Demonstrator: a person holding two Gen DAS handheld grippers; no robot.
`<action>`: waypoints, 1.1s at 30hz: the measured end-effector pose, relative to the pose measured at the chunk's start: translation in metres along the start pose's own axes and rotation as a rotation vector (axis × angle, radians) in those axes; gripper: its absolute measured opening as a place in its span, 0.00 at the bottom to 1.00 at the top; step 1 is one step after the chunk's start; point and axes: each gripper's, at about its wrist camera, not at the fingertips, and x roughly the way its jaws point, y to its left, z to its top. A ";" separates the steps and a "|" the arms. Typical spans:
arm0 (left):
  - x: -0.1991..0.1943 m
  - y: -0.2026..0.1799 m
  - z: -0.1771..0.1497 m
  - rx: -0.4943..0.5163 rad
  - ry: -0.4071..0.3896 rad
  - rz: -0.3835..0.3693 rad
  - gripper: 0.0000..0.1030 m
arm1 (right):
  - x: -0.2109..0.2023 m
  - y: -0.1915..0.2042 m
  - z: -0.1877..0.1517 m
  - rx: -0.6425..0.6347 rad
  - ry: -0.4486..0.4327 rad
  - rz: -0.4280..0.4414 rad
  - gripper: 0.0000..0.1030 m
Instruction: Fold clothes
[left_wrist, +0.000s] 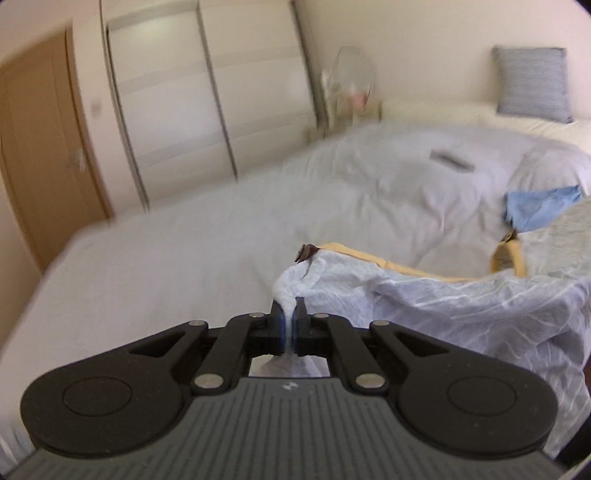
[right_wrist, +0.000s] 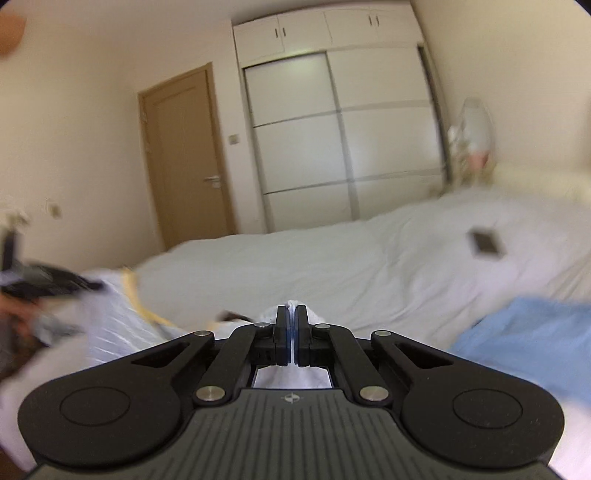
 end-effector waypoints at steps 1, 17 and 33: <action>-0.002 0.000 -0.006 -0.017 0.017 0.000 0.10 | 0.001 0.004 -0.003 0.017 0.018 0.041 0.00; -0.074 -0.036 -0.090 -0.445 0.165 -0.455 0.66 | 0.047 0.169 -0.108 -0.199 0.387 0.651 0.01; -0.070 -0.062 -0.094 -0.277 0.202 -0.396 0.00 | 0.018 0.148 -0.103 -0.233 0.424 0.734 0.14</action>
